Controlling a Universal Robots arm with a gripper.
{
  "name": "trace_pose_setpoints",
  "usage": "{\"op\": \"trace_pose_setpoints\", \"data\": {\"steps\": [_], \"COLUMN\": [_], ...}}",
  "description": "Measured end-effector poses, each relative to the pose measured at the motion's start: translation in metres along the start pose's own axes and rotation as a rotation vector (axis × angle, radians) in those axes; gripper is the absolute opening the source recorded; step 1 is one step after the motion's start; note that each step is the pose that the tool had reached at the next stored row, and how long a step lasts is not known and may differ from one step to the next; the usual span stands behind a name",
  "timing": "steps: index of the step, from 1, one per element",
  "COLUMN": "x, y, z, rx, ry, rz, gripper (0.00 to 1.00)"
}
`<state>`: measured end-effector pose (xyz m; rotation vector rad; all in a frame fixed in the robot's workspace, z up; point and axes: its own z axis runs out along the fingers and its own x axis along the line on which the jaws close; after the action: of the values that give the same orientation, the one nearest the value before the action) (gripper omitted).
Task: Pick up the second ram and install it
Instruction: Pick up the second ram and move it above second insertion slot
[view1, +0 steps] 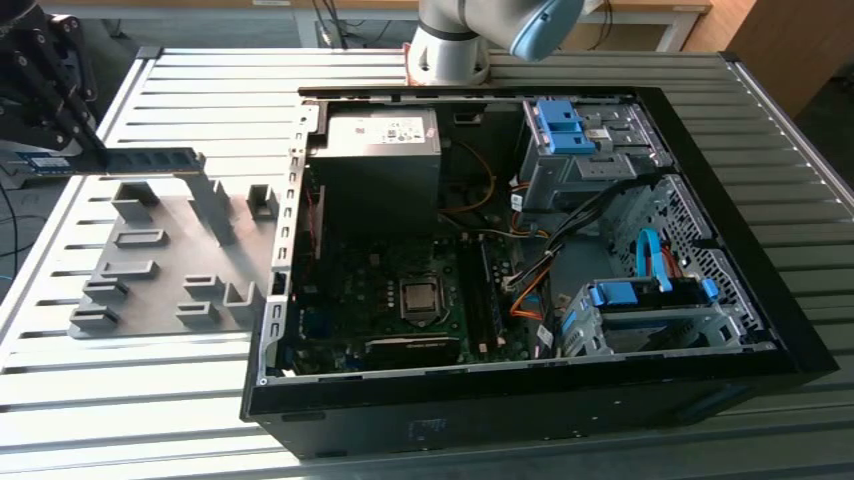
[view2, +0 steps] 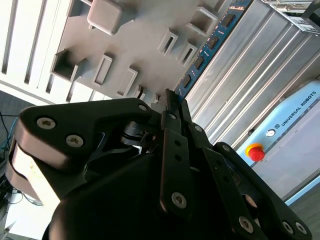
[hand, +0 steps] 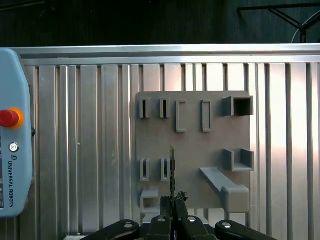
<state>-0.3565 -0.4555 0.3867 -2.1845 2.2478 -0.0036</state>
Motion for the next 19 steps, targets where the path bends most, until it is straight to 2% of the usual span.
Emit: {"op": "trace_pose_setpoints", "data": {"steps": [19], "x": [-0.0004], "y": [-0.0153], "z": [0.0000], "rx": [-0.0001], "ry": [0.0001], "rz": [0.000], "gripper": [0.14]}}
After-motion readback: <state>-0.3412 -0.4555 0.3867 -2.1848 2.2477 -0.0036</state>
